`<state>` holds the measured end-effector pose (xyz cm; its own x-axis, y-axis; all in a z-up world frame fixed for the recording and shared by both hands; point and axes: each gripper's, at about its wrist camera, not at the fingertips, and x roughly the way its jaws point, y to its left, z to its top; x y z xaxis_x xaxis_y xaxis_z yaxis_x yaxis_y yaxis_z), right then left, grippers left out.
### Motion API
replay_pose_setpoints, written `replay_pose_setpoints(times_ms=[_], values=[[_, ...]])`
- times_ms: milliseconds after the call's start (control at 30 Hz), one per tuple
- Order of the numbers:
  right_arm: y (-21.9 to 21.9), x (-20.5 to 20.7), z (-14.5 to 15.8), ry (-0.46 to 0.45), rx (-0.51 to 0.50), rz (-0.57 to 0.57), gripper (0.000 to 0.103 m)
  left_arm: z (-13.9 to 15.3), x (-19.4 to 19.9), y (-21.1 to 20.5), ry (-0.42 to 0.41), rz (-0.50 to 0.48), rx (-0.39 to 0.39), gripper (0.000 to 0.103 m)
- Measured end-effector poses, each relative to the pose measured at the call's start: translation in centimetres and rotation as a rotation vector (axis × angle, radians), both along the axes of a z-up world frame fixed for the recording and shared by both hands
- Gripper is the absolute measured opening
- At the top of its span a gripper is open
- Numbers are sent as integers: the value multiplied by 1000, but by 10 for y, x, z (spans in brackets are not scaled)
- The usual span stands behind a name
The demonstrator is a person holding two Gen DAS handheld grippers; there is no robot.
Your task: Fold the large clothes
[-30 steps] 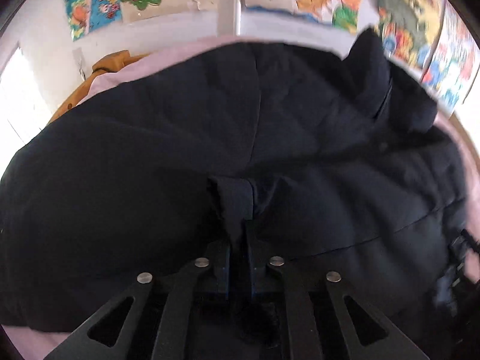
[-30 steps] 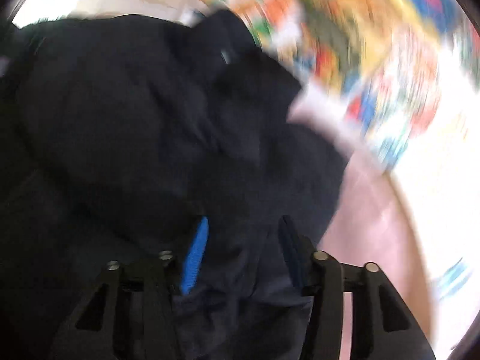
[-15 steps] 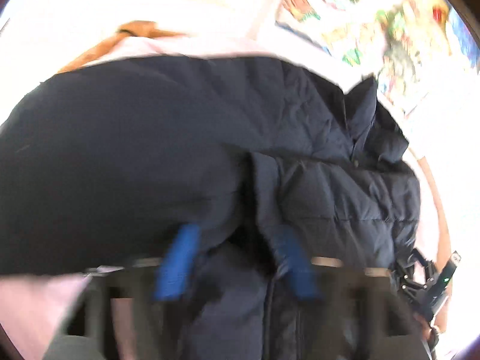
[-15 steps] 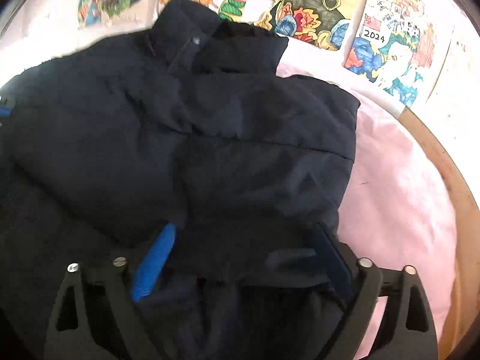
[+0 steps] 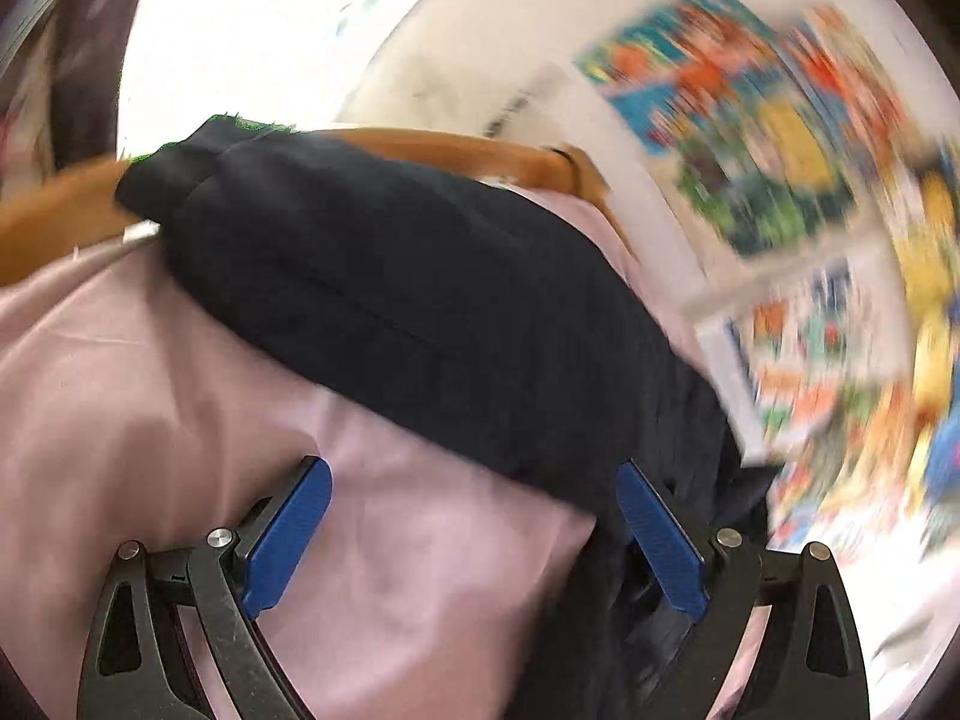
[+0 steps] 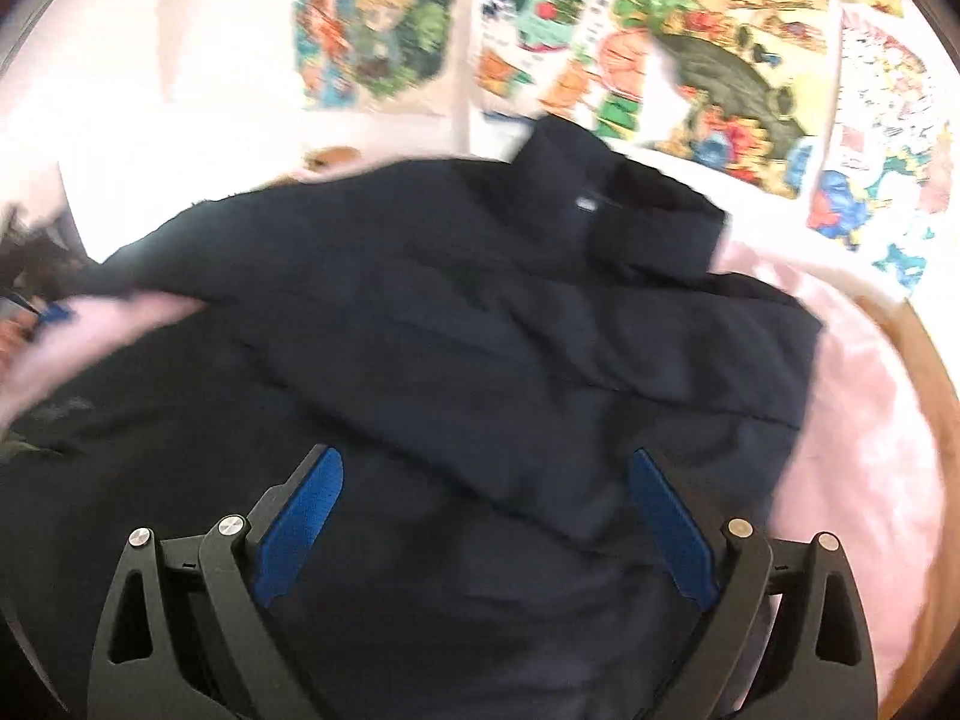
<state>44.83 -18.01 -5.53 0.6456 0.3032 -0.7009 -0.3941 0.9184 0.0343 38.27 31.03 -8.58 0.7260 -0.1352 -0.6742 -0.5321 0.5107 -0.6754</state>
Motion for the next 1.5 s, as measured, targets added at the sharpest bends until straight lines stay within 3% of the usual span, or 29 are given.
replay_pose_setpoints(times_ms=[67,133,233,267,300,400,500,600,733,833,1000,1067,1267,1500], values=[[3,-2,4,34,76,37,96,-10,7,11,-19,65,-81,96],[3,-7,6,71,143,71,99,-16,20,10,-21,118,-94,96],[9,-13,4,94,167,108,99,-20,30,7,-23,199,-81,93],[13,-12,7,93,158,116,99,-20,28,8,-23,219,-62,80],[17,-13,5,87,142,126,99,-18,30,7,-9,227,-30,60],[22,-23,10,71,110,135,99,-8,36,3,76,201,136,27],[20,-27,14,68,104,120,99,6,34,3,53,205,196,14],[-1,-19,31,-9,88,-39,99,36,41,-9,37,168,329,11],[-51,-9,55,-83,135,-238,99,103,64,-58,-19,51,642,10],[-92,-4,69,-100,226,-337,99,146,78,-103,-89,-41,795,9],[-134,2,78,-135,285,-417,99,200,99,-198,-237,-239,983,9],[-150,4,80,-148,316,-447,99,211,104,-236,-288,-330,1024,9],[-191,10,79,-180,374,-538,99,195,114,-366,-313,-647,1156,9],[-228,18,65,-161,437,-616,99,125,114,-454,-245,-1015,1149,11]])
